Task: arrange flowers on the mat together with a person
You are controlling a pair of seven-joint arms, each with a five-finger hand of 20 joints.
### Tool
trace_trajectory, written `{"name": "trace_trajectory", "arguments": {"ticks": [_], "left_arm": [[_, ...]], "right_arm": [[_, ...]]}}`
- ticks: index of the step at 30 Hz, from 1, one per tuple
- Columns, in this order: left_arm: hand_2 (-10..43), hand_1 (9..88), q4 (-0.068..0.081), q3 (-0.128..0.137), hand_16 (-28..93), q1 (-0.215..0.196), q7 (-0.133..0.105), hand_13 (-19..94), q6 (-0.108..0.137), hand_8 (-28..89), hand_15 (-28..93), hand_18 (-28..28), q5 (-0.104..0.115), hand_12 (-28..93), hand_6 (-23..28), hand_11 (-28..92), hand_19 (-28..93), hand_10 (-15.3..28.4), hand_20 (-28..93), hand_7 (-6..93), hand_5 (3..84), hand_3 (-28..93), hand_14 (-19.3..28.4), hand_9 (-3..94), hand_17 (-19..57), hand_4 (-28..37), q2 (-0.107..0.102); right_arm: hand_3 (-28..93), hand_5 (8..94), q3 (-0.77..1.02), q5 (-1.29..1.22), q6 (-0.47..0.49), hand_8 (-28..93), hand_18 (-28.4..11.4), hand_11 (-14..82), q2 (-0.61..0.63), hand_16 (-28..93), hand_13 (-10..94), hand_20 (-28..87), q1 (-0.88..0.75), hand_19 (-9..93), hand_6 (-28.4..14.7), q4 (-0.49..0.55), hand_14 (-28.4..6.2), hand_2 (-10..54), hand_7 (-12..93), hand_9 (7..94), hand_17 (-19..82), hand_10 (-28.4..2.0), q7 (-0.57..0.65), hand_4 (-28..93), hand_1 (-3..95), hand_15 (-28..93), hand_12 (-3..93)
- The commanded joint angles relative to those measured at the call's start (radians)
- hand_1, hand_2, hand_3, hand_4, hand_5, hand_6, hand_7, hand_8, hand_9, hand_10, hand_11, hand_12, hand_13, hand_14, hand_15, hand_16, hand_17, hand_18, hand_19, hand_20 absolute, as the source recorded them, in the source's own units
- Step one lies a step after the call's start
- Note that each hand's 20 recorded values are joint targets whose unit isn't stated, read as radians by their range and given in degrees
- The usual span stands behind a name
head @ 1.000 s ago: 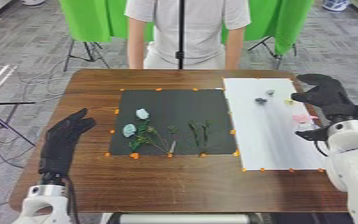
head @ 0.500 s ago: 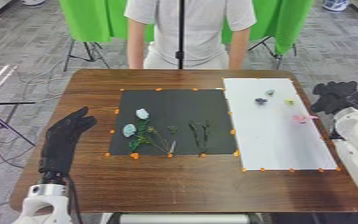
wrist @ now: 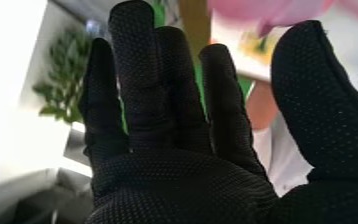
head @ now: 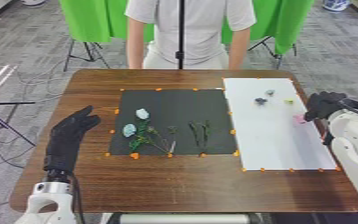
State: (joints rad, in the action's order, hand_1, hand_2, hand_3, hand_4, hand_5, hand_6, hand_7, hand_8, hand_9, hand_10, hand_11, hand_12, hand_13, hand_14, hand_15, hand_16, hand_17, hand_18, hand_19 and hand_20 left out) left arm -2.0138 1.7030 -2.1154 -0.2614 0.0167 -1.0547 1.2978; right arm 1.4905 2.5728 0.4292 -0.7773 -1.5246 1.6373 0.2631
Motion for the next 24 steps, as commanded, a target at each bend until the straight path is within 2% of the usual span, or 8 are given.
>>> {"name": "trace_trajectory", "arguments": {"ticks": [1,3,7,10,12,16,21,24], "left_arm": [[-1.4,25.0,-0.006,0.011,4,-0.03,-0.019,37,0.049,-5,18,12.3,0.049,17,4.5,21,4,14.1,17,13.2,49.2,68,18.5,48.0,4.5,-20.4,0.015],[-1.4,24.4,-0.005,0.011,4,-0.029,-0.025,37,0.062,-5,19,13.1,0.057,17,4.4,21,5,14.1,17,13.6,49.2,68,18.6,48.3,4.1,-20.8,0.012],[-1.5,24.1,0.002,0.01,5,-0.018,-0.026,37,0.054,-5,22,13.4,0.056,17,4.3,22,6,14.1,18,14.3,49.3,68,18.6,48.6,4.0,-20.9,0.003],[-1.6,24.2,0.002,0.008,4,-0.018,-0.028,37,0.059,-5,22,13.4,0.06,17,4.3,22,6,14.0,18,14.4,49.4,68,18.5,48.7,4.0,-21.0,0.005],[-1.6,24.3,0.004,0.008,4,-0.018,-0.028,37,0.054,-5,23,13.4,0.06,17,4.4,22,6,14.0,18,14.5,49.4,68,18.6,48.7,4.0,-21.0,0.006],[-1.6,24.4,0.002,0.009,4,-0.022,-0.035,37,0.058,-5,23,13.4,0.06,17,4.4,22,6,14.1,18,14.7,49.5,68,18.7,48.7,4.1,-21.0,0.008],[-1.6,24.4,0.0,0.015,3,-0.022,-0.037,37,0.06,-5,23,13.4,0.063,17,4.4,23,6,14.0,18,14.8,49.4,68,18.7,48.7,4.1,-21.0,0.008],[-1.6,24.4,-0.004,0.018,3,-0.029,-0.032,37,0.063,-5,23,13.4,0.064,17,4.4,23,6,14.2,18,14.7,49.4,68,18.7,48.7,4.1,-20.9,0.007]], "right_arm": [[79,50.2,0.032,-0.001,-0.001,-10,-17.0,22.8,-0.028,31,63,36,-0.073,43,2.3,-0.01,-11.6,-9.5,19,58.5,24,-12.8,0.019,-25,34.9,42,24.8],[80,52.1,0.031,0.001,-0.054,-10,-16.8,23.9,-0.029,31,65,36,-0.091,43,3.5,-0.02,-10.9,-9.5,20,59.4,24,-12.0,0.015,-26,37.1,43,25.2],[80,57.7,0.024,0.001,-0.201,-13,-15.9,26.5,-0.033,33,68,37,-0.129,42,6.2,-0.035,-9.3,-9.5,24,65.4,26,-10.1,0.006,-28,42.5,49,27.1],[72,63.1,-0.012,0.003,-0.322,-7,-14.9,15.7,-0.034,40,71,38,-0.131,40,7.4,-0.056,-7.8,-9.5,27,74.0,27,-8.2,0.005,-28,49.7,51,41.1],[68,70.5,-0.028,-0.001,-0.36,-1,-13.3,11.7,-0.034,41,73,39,-0.13,39,7.2,-0.063,-7.3,-9.5,29,82.0,30,-6.5,0.004,-28,54.1,54,46.2],[67,78.3,-0.05,-0.011,-0.424,1,-12.4,11.4,-0.03,39,75,43,-0.113,38,6.4,-0.077,-6.6,-9.5,28,88.9,32,-5.9,-0.001,-27,56.8,58,47.5],[68,80.3,-0.031,-0.029,-0.493,2,-12.5,11.6,-0.015,39,76,45,-0.1,38,5.1,-0.032,-6.3,-9.5,27,90.9,33,-5.6,0.016,-27,57.6,60,47.6],[68,80.7,-0.021,-0.056,-0.502,4,-12.7,11.4,0.013,40,76,45,-0.074,39,4.8,0.047,-6.2,-9.5,26,91.0,33,-5.7,0.018,-27,57.5,60,48.4]]}}
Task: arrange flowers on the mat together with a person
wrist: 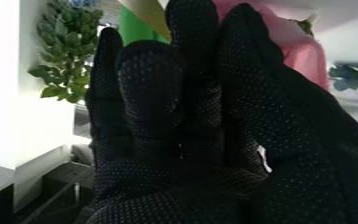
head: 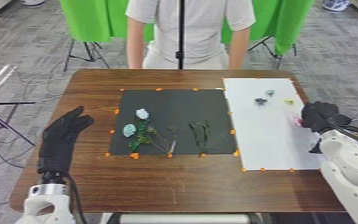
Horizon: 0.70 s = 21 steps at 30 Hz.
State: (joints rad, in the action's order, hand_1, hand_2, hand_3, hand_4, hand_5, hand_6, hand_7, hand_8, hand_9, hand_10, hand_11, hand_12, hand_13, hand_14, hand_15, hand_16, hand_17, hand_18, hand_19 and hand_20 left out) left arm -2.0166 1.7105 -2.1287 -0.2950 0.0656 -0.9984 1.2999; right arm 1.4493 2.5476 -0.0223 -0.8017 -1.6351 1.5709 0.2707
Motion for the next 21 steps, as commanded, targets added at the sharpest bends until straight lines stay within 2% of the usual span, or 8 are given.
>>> {"name": "trace_trajectory", "arguments": {"ticks": [1,8,13,15,16,21], "left_arm": [[-1.6,24.4,-0.002,0.01,3,-0.015,0.002,37,0.014,-5,24,13.4,0.008,17,4.4,23,6,14.1,18,14.7,49.5,68,18.7,48.7,4.1,-20.9,0.003],[-1.7,24.4,-0.009,0.02,3,-0.026,0.009,37,0.014,-5,24,13.4,0.005,17,4.5,23,6,14.0,18,14.7,49.5,68,18.7,48.5,4.1,-20.8,-0.002],[-1.7,24.4,-0.011,0.029,3,-0.032,0.011,37,0.018,-5,23,13.3,0.007,17,4.5,23,5,14.0,18,14.5,49.4,68,18.6,48.5,4.0,-20.7,-0.011],[-1.7,24.4,-0.013,0.034,3,-0.036,0.015,37,0.019,-5,23,13.3,0.008,17,4.5,23,5,14.0,18,14.5,49.4,68,18.6,48.5,4.0,-20.7,-0.013],[-1.7,24.4,-0.007,0.032,3,-0.026,0.018,37,0.014,-5,23,13.3,0.007,17,4.5,23,5,14.0,18,14.5,49.4,68,18.6,48.4,4.0,-20.7,-0.014],[-1.7,24.4,0.002,0.021,3,-0.009,0.021,37,0.003,-5,23,13.3,0.005,17,4.5,23,5,14.1,18,14.6,49.3,68,18.6,48.4,4.0,-20.7,-0.011]], "right_arm": [[69,81.0,0.028,-0.049,-0.034,4,-12.7,11.2,0.043,41,76,45,0.041,39,4.6,0.139,-6.3,-9.5,26,91.1,33,-5.7,0.002,-27,57.5,60,48.4],[69,81.6,-0.036,-0.143,0.06,5,-12.7,10.9,0.114,45,74,46,0.118,38,4.4,0.31,-6.2,-9.5,25,91.3,33,-5.8,-0.088,-26,57.4,61,49.0],[69,81.6,-0.284,-0.224,0.095,5,-12.7,10.9,0.118,46,73,46,0.353,38,4.5,0.352,-6.3,-9.5,25,91.3,32,-5.9,-0.186,-26,57.5,61,49.3],[68,81.6,-0.406,-0.234,0.109,5,-12.7,10.8,0.084,46,73,46,0.458,38,4.5,0.348,-6.2,-9.5,24,91.3,32,-5.9,-0.222,-26,57.5,61,49.4],[68,81.6,-0.46,-0.227,0.105,5,-12.7,10.8,0.067,46,73,46,0.498,38,4.5,0.346,-6.1,-9.5,24,91.2,32,-5.9,-0.236,-26,57.6,61,49.5],[68,81.6,-0.633,-0.214,0.109,5,-12.6,10.8,-0.064,46,73,46,0.599,38,4.7,0.317,-5.9,-9.5,25,91.3,32,-5.8,-0.286,-26,57.3,61,49.5]]}}
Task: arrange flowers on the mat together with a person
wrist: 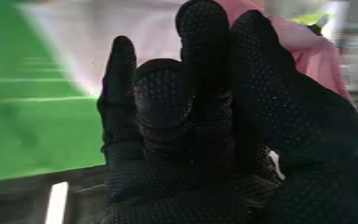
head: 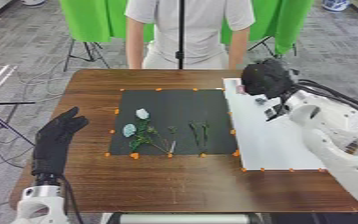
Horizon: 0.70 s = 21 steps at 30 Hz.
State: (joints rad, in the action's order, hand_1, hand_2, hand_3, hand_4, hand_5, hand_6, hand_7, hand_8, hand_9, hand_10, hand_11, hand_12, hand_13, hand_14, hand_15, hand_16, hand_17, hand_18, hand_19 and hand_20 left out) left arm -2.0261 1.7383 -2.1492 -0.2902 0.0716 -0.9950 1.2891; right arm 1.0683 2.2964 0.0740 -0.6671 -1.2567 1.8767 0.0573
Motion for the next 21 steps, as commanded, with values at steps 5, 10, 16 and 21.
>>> {"name": "trace_trajectory", "arguments": {"ticks": [5,10,16,21], "left_arm": [[-1.7,24.4,0.017,-0.013,3,0.017,0.022,37,-0.01,-5,23,13.3,0.0,17,4.5,23,5,14.1,18,14.6,49.3,68,18.7,48.4,4.0,-20.7,0.003],[-1.7,24.4,0.023,-0.027,3,0.029,0.024,37,-0.015,-5,23,13.3,0.0,17,4.4,22,5,14.0,18,14.6,49.2,68,18.6,48.3,4.0,-20.8,-0.001],[-1.6,24.3,0.032,-0.037,3,0.038,0.032,37,-0.028,-5,23,13.6,0.001,17,4.2,22,6,14.0,18,14.8,49.2,68,18.5,48.1,3.5,-20.7,0.004],[-1.6,24.4,0.036,-0.038,4,0.046,0.037,36,-0.036,-5,23,13.7,0.0,17,4.2,22,6,13.9,18,14.6,49.0,68,18.6,47.9,3.5,-20.7,0.005]], "right_arm": [[68,81.4,-0.368,0.082,0.005,5,-12.5,10.8,-0.298,46,73,46,0.263,38,4.8,-0.017,-5.9,-9.5,25,91.2,32,-5.8,-0.121,-26,57.2,61,49.6],[69,81.3,-0.431,0.128,0.025,5,-12.5,10.8,-0.374,46,73,46,0.278,38,4.9,-0.059,-5.7,-9.5,25,91.1,32,-5.7,-0.145,-26,57.0,61,49.8],[69,81.2,-0.467,0.214,0.02,5,-12.3,10.9,-0.454,47,73,46,0.272,38,4.9,-0.121,-5.6,-9.5,25,90.9,32,-5.5,-0.135,-26,56.9,61,50.0],[69,80.9,-0.493,0.332,-0.015,5,-12.3,10.9,-0.473,47,73,47,0.271,38,4.9,-0.174,-5.5,-9.5,26,90.8,32,-5.6,-0.151,-26,56.7,61,50.0]]}}
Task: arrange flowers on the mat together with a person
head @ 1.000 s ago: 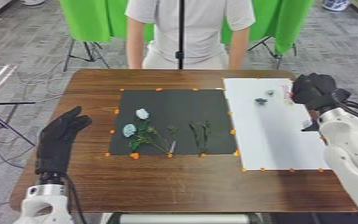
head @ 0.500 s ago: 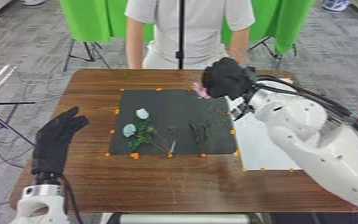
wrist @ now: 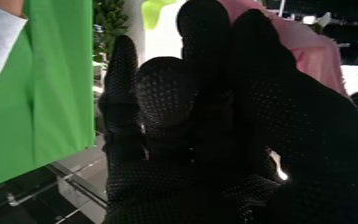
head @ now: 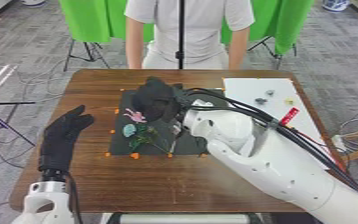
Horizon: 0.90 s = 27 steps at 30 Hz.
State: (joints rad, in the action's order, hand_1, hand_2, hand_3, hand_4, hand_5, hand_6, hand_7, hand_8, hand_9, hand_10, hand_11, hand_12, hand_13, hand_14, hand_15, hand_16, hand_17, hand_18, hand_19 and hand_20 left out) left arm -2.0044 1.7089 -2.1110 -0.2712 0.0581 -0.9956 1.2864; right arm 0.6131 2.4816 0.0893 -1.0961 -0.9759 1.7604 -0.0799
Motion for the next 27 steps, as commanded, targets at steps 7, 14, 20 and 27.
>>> {"name": "trace_trajectory", "arguments": {"ticks": [7,14,20,27], "left_arm": [[-1.7,24.3,0.017,-0.011,4,0.009,0.021,36,-0.032,-5,23,13.6,-0.001,17,4.3,22,6,14.0,18,14.6,48.9,68,18.6,47.8,3.4,-20.6,0.012],[-1.6,24.3,0.021,-0.008,4,0.014,0.02,36,-0.052,-5,23,13.7,-0.005,17,4.3,22,6,13.9,18,14.5,48.9,68,18.6,47.7,3.3,-20.7,0.012],[-2.5,23.5,0.027,-0.005,4,0.017,0.02,36,-0.075,-5,22,14.0,-0.008,17,4.3,22,6,13.8,17,14.2,48.5,69,18.5,47.3,3.0,-20.4,0.014],[-2.2,23.7,0.026,-0.002,4,0.018,0.02,36,-0.075,-5,22,14.1,-0.008,17,4.3,22,6,13.8,17,14.0,48.4,68,18.4,47.2,2.8,-20.7,0.012]], "right_arm": [[69,80.4,-0.057,0.212,-0.044,4,-11.9,10.9,-0.042,47,72,46,-0.015,37,5.1,-0.101,-5.5,-9.5,26,90.3,32,-5.7,0.006,-27,56.5,61,49.8],[69,78.9,-0.06,0.207,-0.014,4,-11.9,10.7,-0.045,47,71,46,-0.015,36,5.2,-0.119,-5.5,-9.5,27,89.4,31,-5.7,0.046,-26,56.1,59,49.1],[70,77.0,-0.058,0.225,-0.001,3,-12.3,9.5,-0.043,49,70,45,-0.02,35,5.4,-0.129,-5.5,-9.5,28,88.1,29,-6.2,0.05,-26,54.0,50,46.5],[70,74.8,-0.061,0.238,0.0,2,-12.6,9.0,-0.04,49,68,44,-0.022,34,5.4,-0.13,-5.3,-9.5,27,86.8,28,-6.1,0.058,-26,52.8,46,45.9]]}}
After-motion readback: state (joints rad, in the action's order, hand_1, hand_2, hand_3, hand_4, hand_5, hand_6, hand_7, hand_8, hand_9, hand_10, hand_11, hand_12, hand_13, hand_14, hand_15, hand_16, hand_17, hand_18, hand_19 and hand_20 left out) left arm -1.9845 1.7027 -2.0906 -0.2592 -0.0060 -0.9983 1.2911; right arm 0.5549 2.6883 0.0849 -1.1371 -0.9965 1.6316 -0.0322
